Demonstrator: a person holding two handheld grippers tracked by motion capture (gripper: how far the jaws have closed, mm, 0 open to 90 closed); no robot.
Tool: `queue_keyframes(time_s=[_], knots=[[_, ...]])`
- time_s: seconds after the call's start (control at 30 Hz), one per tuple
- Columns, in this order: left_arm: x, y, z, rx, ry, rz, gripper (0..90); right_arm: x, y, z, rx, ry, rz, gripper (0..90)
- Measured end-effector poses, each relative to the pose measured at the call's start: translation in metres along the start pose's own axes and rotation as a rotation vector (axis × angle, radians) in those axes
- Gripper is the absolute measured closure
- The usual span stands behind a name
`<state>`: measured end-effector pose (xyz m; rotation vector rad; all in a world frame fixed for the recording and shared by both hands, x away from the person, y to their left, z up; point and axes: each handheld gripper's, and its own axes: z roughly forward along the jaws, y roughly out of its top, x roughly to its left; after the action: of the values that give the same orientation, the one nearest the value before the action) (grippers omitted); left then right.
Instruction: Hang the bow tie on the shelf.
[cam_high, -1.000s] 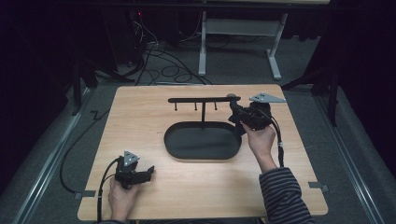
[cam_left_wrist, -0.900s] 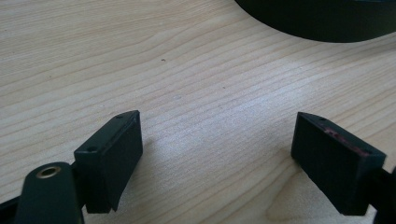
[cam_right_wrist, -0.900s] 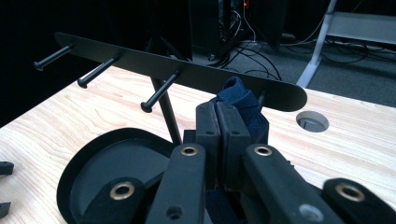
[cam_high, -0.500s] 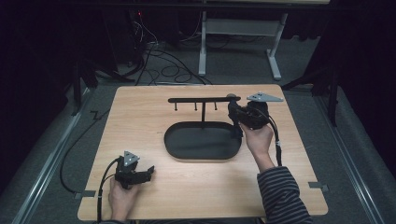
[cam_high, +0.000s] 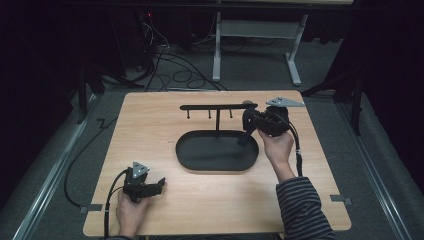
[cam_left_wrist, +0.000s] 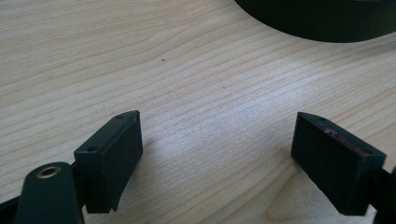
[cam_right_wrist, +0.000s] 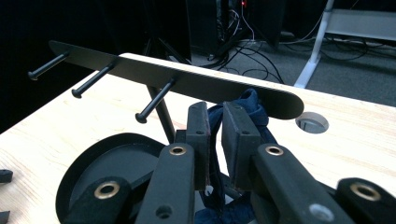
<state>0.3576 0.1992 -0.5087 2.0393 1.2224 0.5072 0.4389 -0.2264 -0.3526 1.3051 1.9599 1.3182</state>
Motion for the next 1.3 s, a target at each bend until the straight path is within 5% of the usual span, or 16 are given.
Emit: queue_keyframes(time_s=[0.73,1.3], knots=[[0.000,0.000,0.000,0.000,0.000,0.000,17.0,-0.013,0.002,-0.007,0.062,0.009,0.033,76.5],[0.000,0.000,0.000,0.000,0.000,0.000,17.0,-0.010,-0.003,-0.022,0.027,-0.016,-0.005,75.7]])
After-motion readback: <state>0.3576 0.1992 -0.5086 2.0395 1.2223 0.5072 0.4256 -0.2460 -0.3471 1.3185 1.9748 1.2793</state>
